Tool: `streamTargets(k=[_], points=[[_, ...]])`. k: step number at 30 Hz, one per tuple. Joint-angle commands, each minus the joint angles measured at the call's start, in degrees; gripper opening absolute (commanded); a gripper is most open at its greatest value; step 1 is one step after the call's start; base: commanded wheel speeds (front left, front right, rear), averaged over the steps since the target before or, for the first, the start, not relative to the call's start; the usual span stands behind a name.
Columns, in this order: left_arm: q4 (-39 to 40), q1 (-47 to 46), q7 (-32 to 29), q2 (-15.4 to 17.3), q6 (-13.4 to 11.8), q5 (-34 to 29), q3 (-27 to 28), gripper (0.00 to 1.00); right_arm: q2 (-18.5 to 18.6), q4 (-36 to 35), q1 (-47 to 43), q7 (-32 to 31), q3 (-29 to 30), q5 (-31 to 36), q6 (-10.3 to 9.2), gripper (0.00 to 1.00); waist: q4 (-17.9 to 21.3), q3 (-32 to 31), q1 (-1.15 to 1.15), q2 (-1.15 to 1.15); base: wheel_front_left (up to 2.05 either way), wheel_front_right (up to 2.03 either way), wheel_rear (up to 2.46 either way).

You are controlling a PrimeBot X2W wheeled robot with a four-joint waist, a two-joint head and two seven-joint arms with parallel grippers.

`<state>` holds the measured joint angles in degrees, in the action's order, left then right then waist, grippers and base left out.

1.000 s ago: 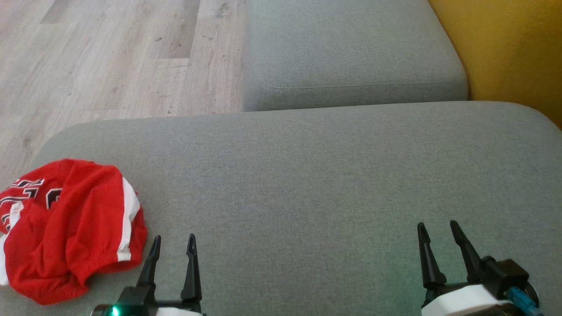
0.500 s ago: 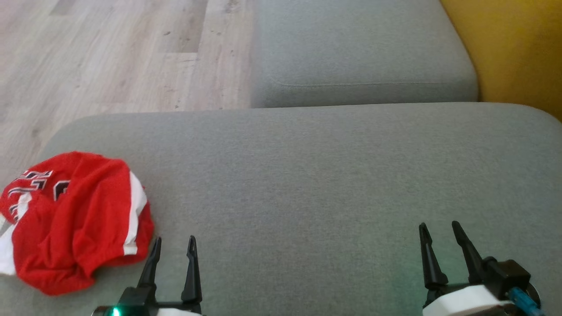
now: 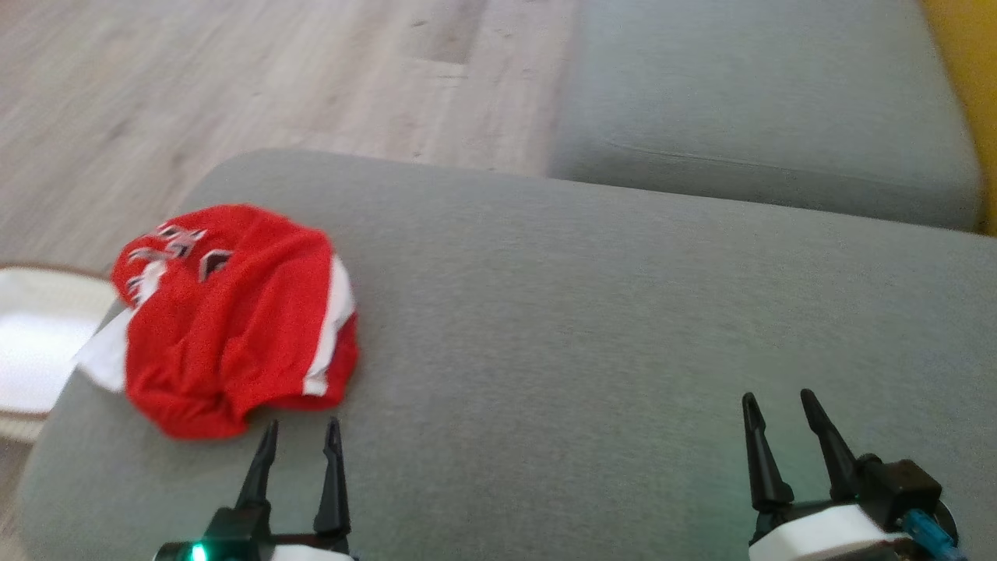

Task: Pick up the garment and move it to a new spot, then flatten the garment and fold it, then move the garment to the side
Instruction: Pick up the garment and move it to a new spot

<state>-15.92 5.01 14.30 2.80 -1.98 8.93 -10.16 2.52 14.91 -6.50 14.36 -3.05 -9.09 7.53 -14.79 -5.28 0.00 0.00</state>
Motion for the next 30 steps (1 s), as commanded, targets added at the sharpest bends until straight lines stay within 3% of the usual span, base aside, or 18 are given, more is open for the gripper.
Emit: streamTargets(k=[1, 10, 24, 30], points=[[1.84, -3.25, 0.7, 0.08, -0.08, -0.49, 2.38, 1.0, 0.36, -1.98, 1.98, 0.63, -1.24, -0.45, -0.04, 1.0, -4.43, 0.72, 0.0, 0.0, 0.0, 0.0, 0.0], [2.08, -3.46, 0.7, 0.08, -0.24, -0.65, 3.47, 1.0, 0.36, -1.9, 2.59, 0.63, -1.45, -0.35, -0.04, 1.0, -12.02, 2.23, 0.0, 0.0, 0.0, 0.0, 0.0], [5.26, -3.39, 0.7, 0.08, -2.22, 1.72, 4.66, 1.0, 0.36, -0.85, 5.7, 0.63, -3.01, 2.16, -0.04, 1.0, -15.59, 7.27, 0.0, 0.0, 0.0, 0.0, 0.0], [7.94, -10.87, 0.7, 0.08, -1.81, 2.65, 2.89, 1.0, 0.36, -3.55, 7.26, 0.63, 0.8, 7.58, -0.04, 1.0, -16.91, 15.24, 0.0, 0.0, 0.0, 0.0, 0.0]])
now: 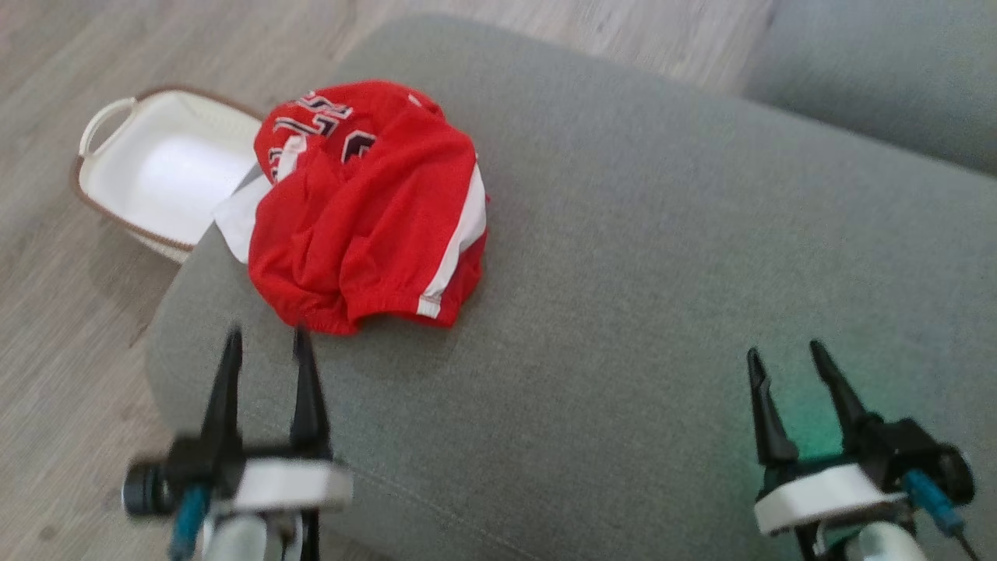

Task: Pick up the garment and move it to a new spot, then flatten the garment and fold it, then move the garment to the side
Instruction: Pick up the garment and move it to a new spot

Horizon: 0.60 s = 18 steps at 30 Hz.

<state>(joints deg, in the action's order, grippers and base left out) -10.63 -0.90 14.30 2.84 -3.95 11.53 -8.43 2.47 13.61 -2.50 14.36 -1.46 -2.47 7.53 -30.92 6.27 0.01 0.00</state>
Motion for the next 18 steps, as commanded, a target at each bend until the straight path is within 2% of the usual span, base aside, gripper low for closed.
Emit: streamTargets(k=[1, 4, 8, 15, 16, 18], points=[[3.2, -6.75, 0.7, 0.04, 0.13, -0.02, 1.07, 1.0, 0.41, -2.85, 3.61, 0.63, -0.25, 1.96, -0.04, 1.0, -0.78, 5.19, -0.01, 0.0, 0.0, 0.0, 0.0], [3.93, -12.52, 0.7, 0.04, -0.01, 0.58, 1.36, 1.0, 1.07, -4.25, 5.49, 0.63, 0.38, 4.84, -0.04, 1.0, 0.24, 9.74, -0.01, 0.0, 0.0, 0.0, 0.0], [1.79, -20.52, 0.7, 0.04, 0.18, 2.32, -0.05, 1.0, 4.13, -5.17, 8.12, 0.63, 1.23, 6.67, -0.04, 1.0, 1.8, 14.92, -0.01, 0.0, 0.0, 0.0, 0.0], [-11.79, -31.88, 0.7, 0.04, 0.17, 7.71, -6.07, 1.0, 8.06, -6.94, 10.06, 0.63, 2.71, 7.72, -0.04, 1.0, 5.23, 20.41, -0.01, 0.0, 0.0, 0.0, 0.0], [-11.79, -31.88, 0.7, 0.04, 0.17, 7.71, -6.07, 1.0, 8.06, -6.94, 10.06, 0.63, 2.71, 7.72, -0.04, 1.0, 5.23, 20.41, -0.01, 0.0, 0.0, 0.0, 0.0], [-17.92, -34.65, 0.47, 0.04, -0.02, 11.21, -8.0, 1.0, 8.7, -7.52, 10.02, 0.63, 2.99, 7.8, -0.04, 1.0, 5.95, 21.4, -0.01, 0.0, 0.0, 0.0, 0.0]])
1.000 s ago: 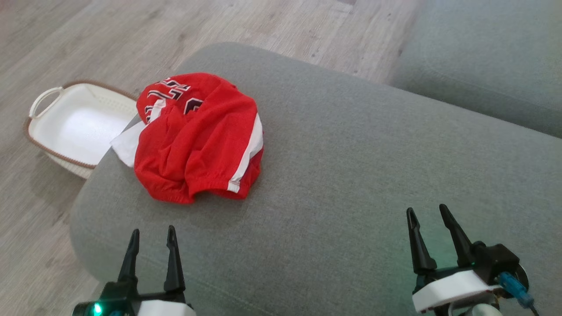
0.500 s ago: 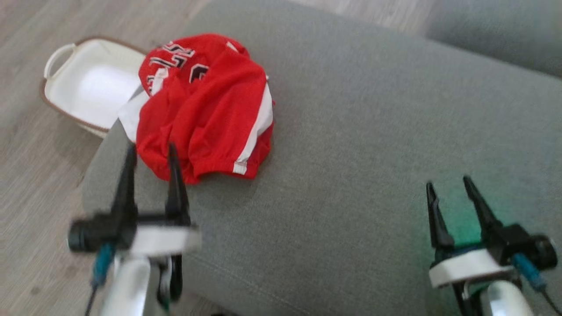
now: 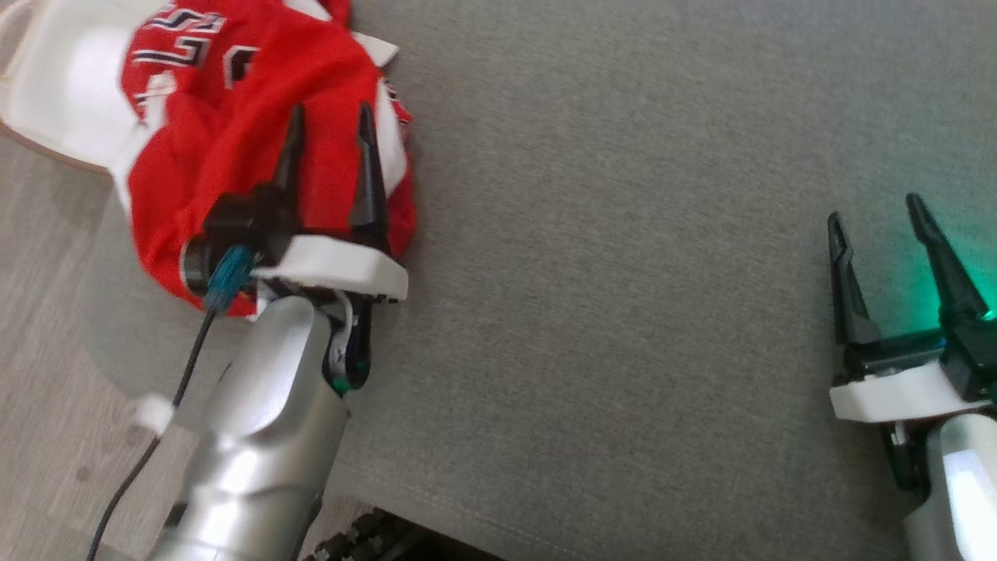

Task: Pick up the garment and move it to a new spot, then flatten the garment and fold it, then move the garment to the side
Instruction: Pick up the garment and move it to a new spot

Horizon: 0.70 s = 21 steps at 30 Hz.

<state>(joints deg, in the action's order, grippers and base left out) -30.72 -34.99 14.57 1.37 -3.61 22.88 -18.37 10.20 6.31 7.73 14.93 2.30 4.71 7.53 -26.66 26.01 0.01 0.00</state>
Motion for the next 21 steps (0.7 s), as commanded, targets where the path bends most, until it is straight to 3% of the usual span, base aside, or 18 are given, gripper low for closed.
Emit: streamTargets(k=[1, 6, 10, 11, 12, 13, 21], points=[[-1.0, -1.93, -0.63, 1.51, -0.75, 1.3, 0.79, 1.0, 1.2, -0.41, -0.35, 0.07, -0.65, 0.63, -0.04, 1.0, 1.97, 1.99, -0.01, 0.0, 0.0, 0.0, 0.0], [-14.26, -8.19, -2.64, 1.51, -4.56, 2.76, -2.76, 1.0, 1.3, -1.11, -0.91, 0.07, -0.94, 0.59, -0.04, 1.0, 3.39, 2.92, -0.01, 0.0, 0.0, 0.0, 0.0], [-19.67, -9.96, -1.22, 1.51, -5.63, 4.39, -3.94, 1.0, 0.86, -1.33, -1.03, 0.07, -1.34, 0.6, -0.04, 1.0, 4.14, 2.91, -0.01, 0.0, 0.0, 0.0, 0.0], [-20.28, -10.24, -0.78, 1.51, -5.96, 4.78, -3.99, 0.81, 0.78, -1.35, -1.04, 0.07, -1.39, 0.63, -0.04, 1.0, 4.22, 2.9, -0.01, 0.0, 0.0, 0.0, 0.0], [-20.68, -10.55, -0.35, 1.51, -6.43, 4.79, -4.02, 0.35, 0.67, -1.35, -1.03, 0.07, -1.39, 0.67, -0.04, 1.0, 4.26, 2.83, -0.01, 0.0, 0.0, 0.0, 0.0], [-20.86, -10.77, -0.01, 1.51, -6.87, 4.62, -3.91, 0.0, 0.5, -1.28, -1.04, 0.07, -1.4, 0.7, -0.04, 1.0, 4.33, 2.61, -0.01, 0.0, 0.0, 0.0, 0.0], [-11.75, -8.38, 0.4, 5.07, -7.79, -0.95, -0.87, 0.0, -2.66, -0.13, -0.32, 0.07, -2.25, -0.17, -0.04, 1.0, 6.35, -2.3, -0.01, 0.0, 0.0, 0.0, 0.0]])
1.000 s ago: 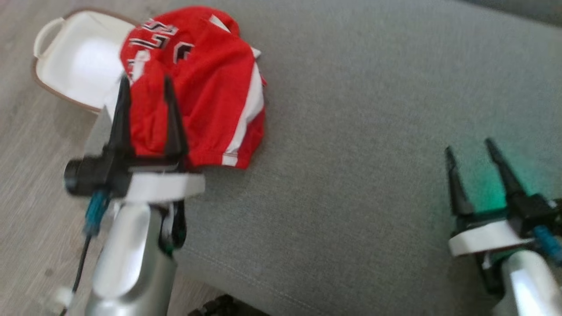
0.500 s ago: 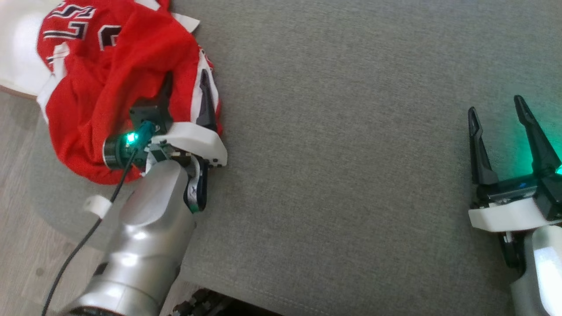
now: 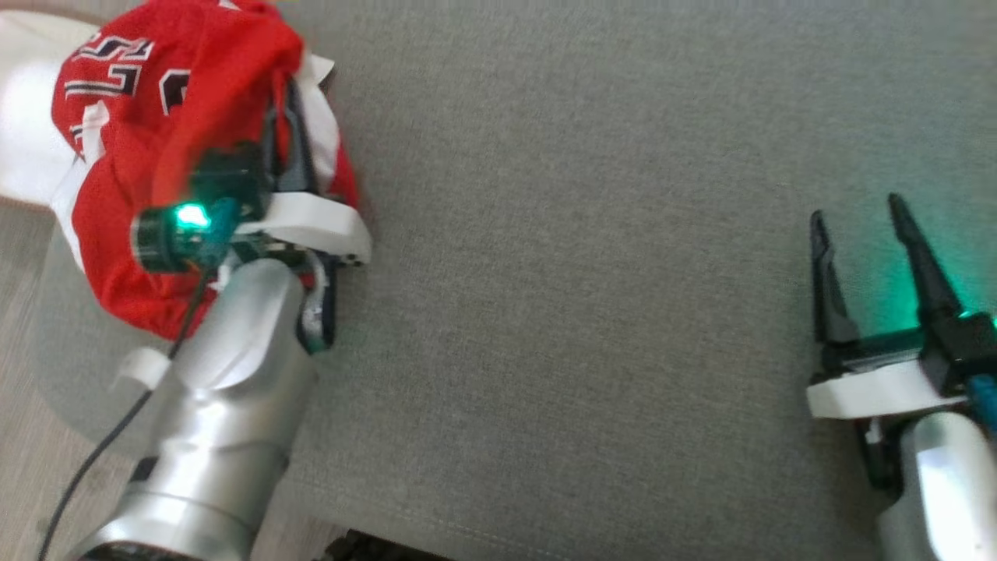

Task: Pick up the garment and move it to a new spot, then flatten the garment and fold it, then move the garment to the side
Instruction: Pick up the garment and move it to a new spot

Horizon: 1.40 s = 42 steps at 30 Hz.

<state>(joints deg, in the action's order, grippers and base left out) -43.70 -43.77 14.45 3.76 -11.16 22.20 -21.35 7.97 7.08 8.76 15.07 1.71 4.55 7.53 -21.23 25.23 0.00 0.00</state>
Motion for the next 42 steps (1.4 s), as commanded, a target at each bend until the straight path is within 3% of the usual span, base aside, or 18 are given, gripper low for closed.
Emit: streamTargets(k=[1, 11, 17, 25, 33, 42], points=[[2.76, 1.06, 0.53, 3.42, -0.15, -1.03, 2.5, 0.0, -0.98, -0.66, -1.28, -0.07, -1.83, -0.2, -0.04, 1.0, 1.36, -2.47, 0.0, 0.0, 0.0, 0.0, 0.0], [17.93, 3.32, -0.09, 9.89, 4.0, -4.95, 3.0, 0.0, -4.75, 1.48, -1.78, -0.07, -2.55, -2.99, -0.04, 1.0, 7.73, -12.16, 0.0, 0.0, 0.0, 0.0, 0.0], [28.21, 1.81, -7.2, 13.82, 8.0, -5.64, 0.33, 0.0, -5.06, 2.1, -2.38, -0.07, -4.42, -8.04, -0.04, 1.0, 15.24, -16.56, 0.0, 0.0, 0.0, 0.0, 0.0], [35.97, -0.56, -15.47, 14.64, 13.3, -2.62, -2.43, 0.0, -5.08, 1.88, -2.9, -0.07, -6.21, -11.92, -0.04, 1.0, 24.94, -18.11, 0.0, 0.0, 0.0, 0.0, 0.0], [34.67, -4.4, -18.55, 12.92, 17.27, -0.16, -7.84, 0.0, -5.09, 1.39, -2.64, -0.07, -7.53, -14.33, -0.04, 1.0, 33.43, -16.25, 0.0, 0.0, 0.0, 0.0, 0.0], [22.38, -2.21, -15.06, 11.23, 18.56, -2.94, -23.24, 0.0, -5.09, 0.83, -1.17, -0.07, -9.68, -16.62, -0.04, 1.0, 38.83, -10.73, 0.0, 0.0, 0.0, 0.0, 0.0]])
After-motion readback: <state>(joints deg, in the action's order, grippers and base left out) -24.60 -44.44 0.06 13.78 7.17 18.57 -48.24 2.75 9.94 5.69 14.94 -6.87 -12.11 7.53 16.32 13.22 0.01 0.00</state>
